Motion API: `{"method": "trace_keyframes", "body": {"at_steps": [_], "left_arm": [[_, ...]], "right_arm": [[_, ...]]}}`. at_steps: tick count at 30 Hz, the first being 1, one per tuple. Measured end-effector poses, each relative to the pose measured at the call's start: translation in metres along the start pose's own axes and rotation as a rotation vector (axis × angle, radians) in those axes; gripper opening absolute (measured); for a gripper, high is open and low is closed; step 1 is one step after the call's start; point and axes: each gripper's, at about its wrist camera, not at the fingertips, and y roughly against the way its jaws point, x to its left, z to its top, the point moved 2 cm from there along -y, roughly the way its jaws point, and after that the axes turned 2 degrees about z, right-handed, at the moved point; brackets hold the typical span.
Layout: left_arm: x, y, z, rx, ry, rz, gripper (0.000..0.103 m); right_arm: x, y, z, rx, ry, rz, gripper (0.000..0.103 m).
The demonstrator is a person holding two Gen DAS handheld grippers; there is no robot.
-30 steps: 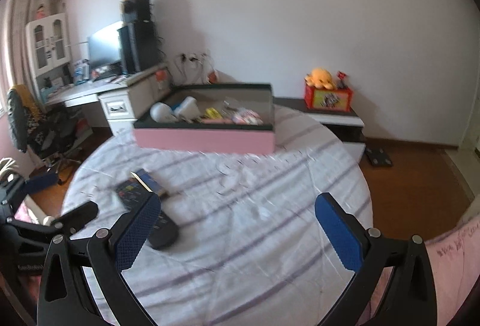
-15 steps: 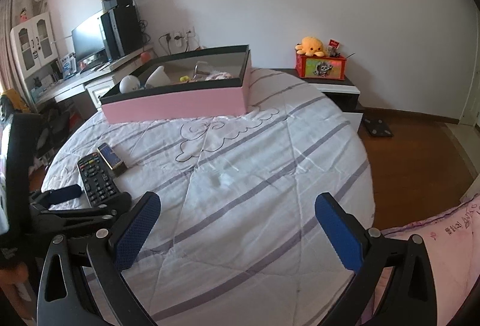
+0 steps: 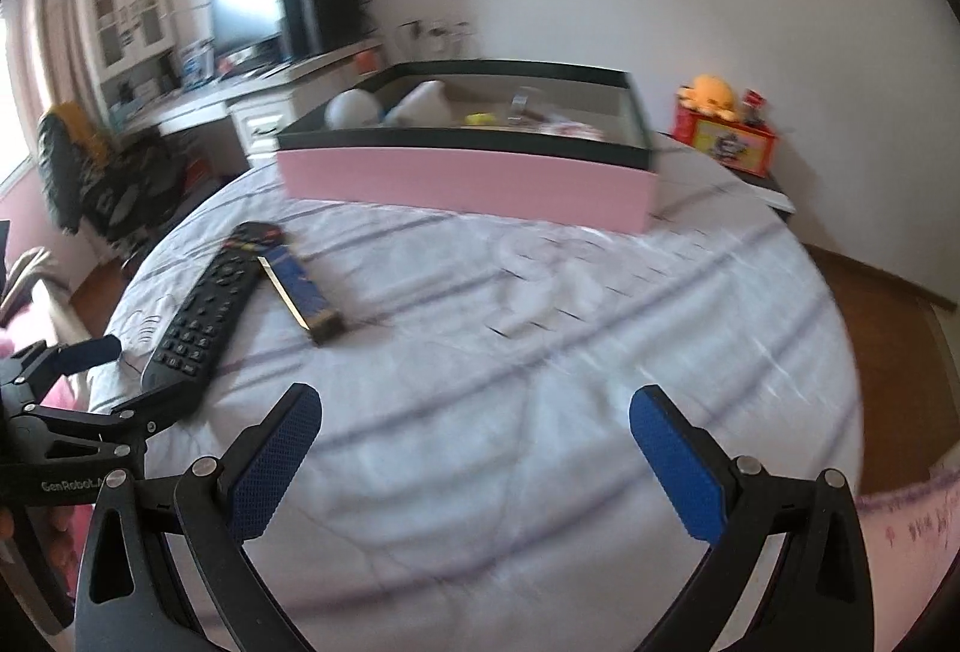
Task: Organize rigid objects
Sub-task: 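Grasp the black remote with the left tool while the right tool grasps the blue-gold box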
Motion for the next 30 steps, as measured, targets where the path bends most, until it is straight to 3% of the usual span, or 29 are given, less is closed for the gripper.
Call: {"method": "trace_keyframes", "body": {"at_steps": [4,8,10,14,15,16,23,28,30], "left_arm": [[0.004,-0.001,0.000,-0.002,-0.011,-0.024,0.103],[0.000,0.001,-0.001,-0.008,-0.066,-0.012,0.103],[-0.002,0.001,-0.002,-0.009,-0.092,-0.002,0.103],[-0.001,-0.002,0.000,-0.007,-0.087,-0.012,0.103],[-0.002,-0.002,0.002,-0.012,-0.085,-0.017,0.103],[-0.002,-0.002,0.004,-0.018,-0.085,-0.023,0.103],[-0.017,-0.025,0.024,-0.005,-0.074,-0.086,0.102],[-0.026,-0.036,0.029,-0.009,-0.105,-0.083,0.095],[-0.029,-0.036,0.031,-0.022,-0.127,-0.099,0.076]], "right_arm": [[0.025,-0.022,0.014,0.022,0.101,0.062,0.101],[0.046,-0.049,0.025,0.078,0.187,0.101,0.087],[0.054,-0.060,0.028,0.113,0.219,0.115,0.068],[0.062,-0.073,0.032,0.137,0.251,0.164,0.044],[0.062,-0.072,0.032,0.136,0.251,0.176,0.029],[0.061,-0.070,0.032,0.131,0.251,0.168,0.021],[0.021,-0.049,0.014,0.124,0.121,0.028,0.021],[-0.005,-0.042,0.006,0.109,0.043,0.020,0.021],[-0.009,-0.042,0.007,0.108,0.027,0.036,0.021]]}}
